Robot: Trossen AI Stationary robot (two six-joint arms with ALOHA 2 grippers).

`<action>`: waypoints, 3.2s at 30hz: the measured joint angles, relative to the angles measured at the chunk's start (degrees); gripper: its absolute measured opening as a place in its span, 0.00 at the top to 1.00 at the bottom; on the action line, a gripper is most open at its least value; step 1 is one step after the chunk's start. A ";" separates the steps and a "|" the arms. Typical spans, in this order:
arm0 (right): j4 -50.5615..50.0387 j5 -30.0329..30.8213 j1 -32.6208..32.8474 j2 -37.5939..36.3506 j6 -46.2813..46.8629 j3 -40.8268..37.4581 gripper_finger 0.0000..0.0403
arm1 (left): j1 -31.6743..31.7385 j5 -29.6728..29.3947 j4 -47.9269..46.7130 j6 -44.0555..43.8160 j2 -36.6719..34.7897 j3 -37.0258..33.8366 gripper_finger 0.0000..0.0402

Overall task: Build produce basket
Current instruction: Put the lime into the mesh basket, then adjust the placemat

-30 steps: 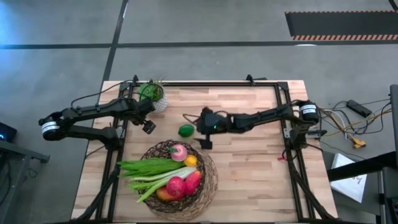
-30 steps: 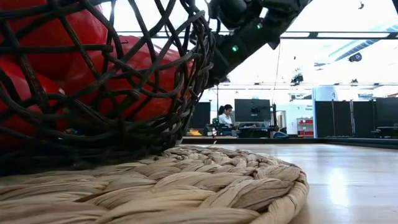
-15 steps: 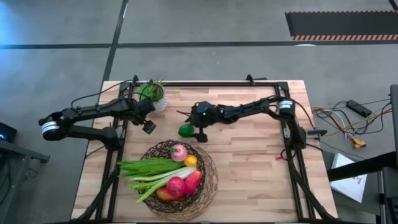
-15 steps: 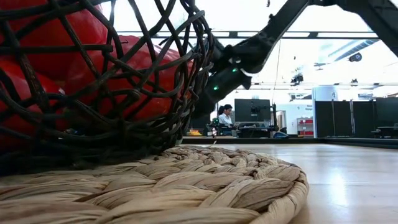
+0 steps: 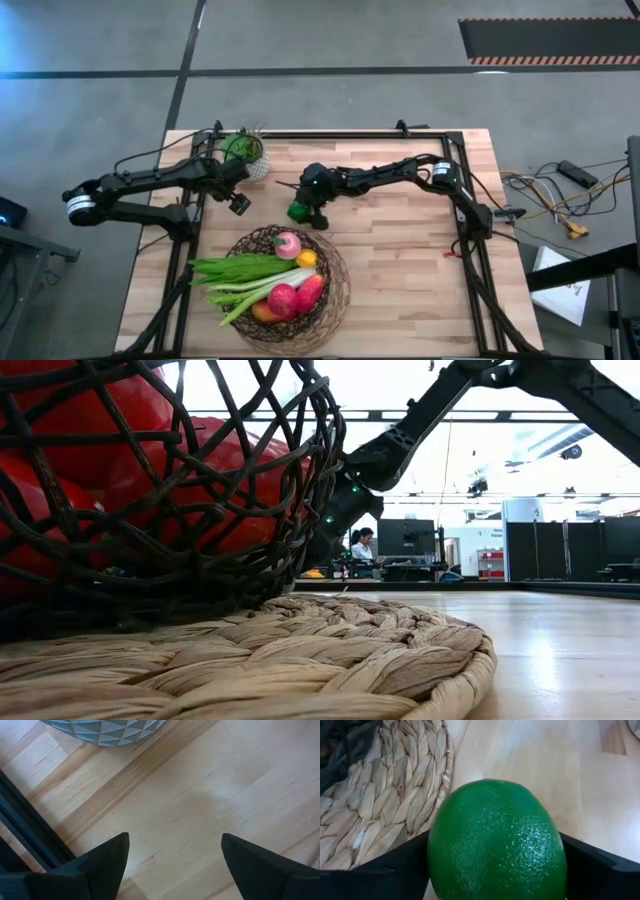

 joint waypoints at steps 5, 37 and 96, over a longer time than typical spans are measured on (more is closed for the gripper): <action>0.06 0.34 -0.73 -2.62 2.03 -2.47 0.28 | 0.00 0.00 0.00 0.00 0.00 0.00 0.25; 68.76 42.57 33.58 -31.88 23.10 -51.50 0.27 | 0.00 0.00 0.00 0.00 0.00 0.00 0.25; -14.06 55.03 46.30 -24.55 39.67 -13.45 0.07 | 0.00 0.00 0.00 0.00 0.00 0.00 0.25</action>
